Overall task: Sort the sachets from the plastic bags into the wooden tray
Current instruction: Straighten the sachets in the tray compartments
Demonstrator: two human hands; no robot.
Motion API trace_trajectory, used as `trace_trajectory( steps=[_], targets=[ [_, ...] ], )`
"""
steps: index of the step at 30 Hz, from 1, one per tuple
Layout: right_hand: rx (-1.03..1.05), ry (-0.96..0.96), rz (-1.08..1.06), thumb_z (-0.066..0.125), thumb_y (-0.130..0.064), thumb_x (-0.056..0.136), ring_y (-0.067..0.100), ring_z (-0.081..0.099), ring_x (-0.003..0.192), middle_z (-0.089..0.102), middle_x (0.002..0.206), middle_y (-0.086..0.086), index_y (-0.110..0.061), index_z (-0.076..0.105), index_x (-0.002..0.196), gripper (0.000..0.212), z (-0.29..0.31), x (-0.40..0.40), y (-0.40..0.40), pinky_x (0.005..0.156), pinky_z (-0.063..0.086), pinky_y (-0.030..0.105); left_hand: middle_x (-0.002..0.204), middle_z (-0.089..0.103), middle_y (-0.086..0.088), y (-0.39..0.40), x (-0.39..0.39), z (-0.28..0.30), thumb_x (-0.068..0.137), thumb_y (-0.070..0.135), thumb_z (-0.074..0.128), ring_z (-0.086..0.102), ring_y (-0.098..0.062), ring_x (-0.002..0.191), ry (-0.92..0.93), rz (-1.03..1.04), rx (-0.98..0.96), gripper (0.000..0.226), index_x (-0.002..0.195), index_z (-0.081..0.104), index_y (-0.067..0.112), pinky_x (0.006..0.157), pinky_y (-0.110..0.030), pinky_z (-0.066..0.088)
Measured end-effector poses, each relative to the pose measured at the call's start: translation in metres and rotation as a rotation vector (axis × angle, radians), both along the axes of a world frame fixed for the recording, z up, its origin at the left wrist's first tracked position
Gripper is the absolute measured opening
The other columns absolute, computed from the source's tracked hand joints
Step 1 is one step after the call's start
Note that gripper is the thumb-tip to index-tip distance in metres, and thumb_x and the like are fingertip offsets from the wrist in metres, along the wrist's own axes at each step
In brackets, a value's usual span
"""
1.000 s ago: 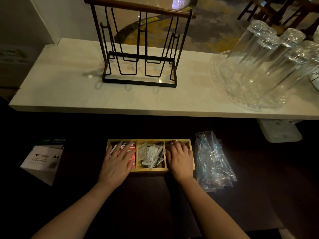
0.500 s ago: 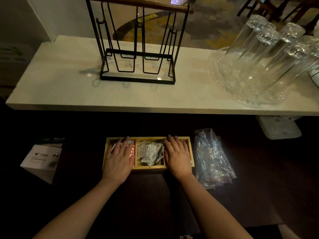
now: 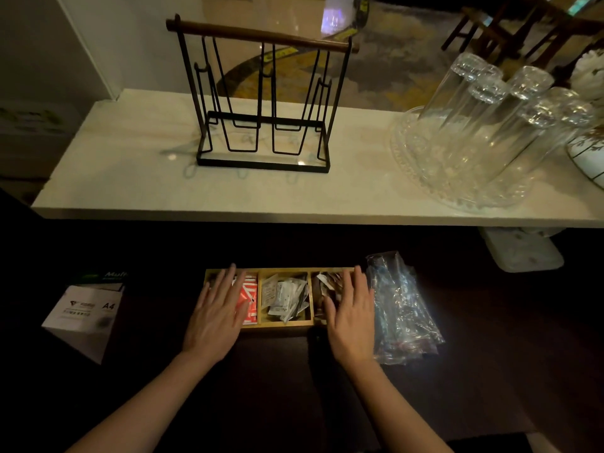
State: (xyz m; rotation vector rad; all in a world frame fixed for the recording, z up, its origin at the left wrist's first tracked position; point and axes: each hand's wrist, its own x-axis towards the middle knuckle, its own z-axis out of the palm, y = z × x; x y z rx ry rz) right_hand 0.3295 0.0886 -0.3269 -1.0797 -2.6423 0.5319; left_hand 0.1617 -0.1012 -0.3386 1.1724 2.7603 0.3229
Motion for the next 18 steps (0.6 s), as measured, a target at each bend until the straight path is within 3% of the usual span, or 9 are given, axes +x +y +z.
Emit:
trace_trajectory(
  steps=[3, 6, 10, 12, 15, 18],
  targets=[
    [-0.085, -0.014, -0.006, 0.022, -0.054, 0.095, 0.017, -0.002, 0.148, -0.006, 0.158, 0.000, -0.015, 0.007, 0.151, 0.070, -0.014, 0.024, -0.013, 0.121, 0.009, 0.041, 0.157, 0.007, -0.004, -0.020, 0.011, -0.003, 0.095, 0.053, 0.007, 0.009, -0.018, 0.145, 0.020, -0.001, -0.007, 0.063, 0.148, -0.002, 0.020, 0.120, -0.027, 0.002],
    [-0.110, -0.096, -0.014, 0.015, -0.056, 0.094, 0.015, -0.006, 0.147, -0.012, 0.157, 0.000, -0.014, -0.002, 0.151, 0.073, -0.028, 0.025, -0.015, 0.122, 0.009, 0.041, 0.158, 0.011, -0.006, -0.032, 0.013, -0.009, 0.094, 0.053, 0.003, 0.013, -0.018, 0.145, 0.009, -0.011, -0.085, 0.067, 0.150, 0.001, 0.017, 0.116, -0.025, -0.004],
    [-0.073, -0.152, -0.047, 0.010, -0.058, 0.092, 0.016, -0.007, 0.147, -0.002, 0.161, 0.007, -0.011, 0.000, 0.151, 0.077, -0.029, 0.012, -0.009, 0.121, 0.001, 0.037, 0.158, 0.010, -0.005, -0.029, 0.007, -0.014, 0.092, 0.057, 0.003, 0.005, -0.014, 0.145, 0.003, -0.023, -0.139, 0.070, 0.149, -0.002, 0.018, 0.115, -0.026, -0.006],
    [-0.093, -0.149, -0.050, 0.013, -0.059, 0.091, 0.018, -0.004, 0.148, 0.001, 0.161, 0.009, -0.010, 0.003, 0.151, 0.077, -0.024, 0.010, -0.011, 0.122, 0.004, 0.039, 0.158, 0.007, -0.003, -0.028, 0.004, -0.015, 0.090, 0.061, 0.003, 0.007, -0.017, 0.146, -0.023, -0.047, -0.137, 0.072, 0.149, -0.004, 0.020, 0.114, -0.023, -0.011],
    [-0.048, -0.026, 0.026, 0.026, -0.052, 0.094, 0.017, 0.007, 0.147, 0.011, 0.160, 0.007, -0.012, 0.017, 0.149, 0.068, -0.006, 0.016, -0.011, 0.122, 0.010, 0.041, 0.159, 0.003, -0.001, -0.031, 0.000, -0.015, 0.086, 0.066, 0.001, 0.004, -0.015, 0.146, -0.026, -0.071, -0.094, 0.079, 0.150, 0.000, 0.020, 0.112, -0.019, -0.018],
    [0.167, 0.200, -0.021, 0.039, -0.033, 0.095, 0.018, 0.033, 0.137, 0.043, 0.145, 0.006, -0.012, 0.049, 0.131, 0.043, 0.021, 0.027, 0.022, 0.118, 0.018, 0.041, 0.160, 0.008, 0.000, -0.032, 0.000, -0.008, 0.086, 0.066, 0.001, 0.006, -0.014, 0.146, -0.026, -0.073, -0.031, 0.079, 0.150, 0.009, 0.021, 0.117, -0.023, -0.011]
  ],
)
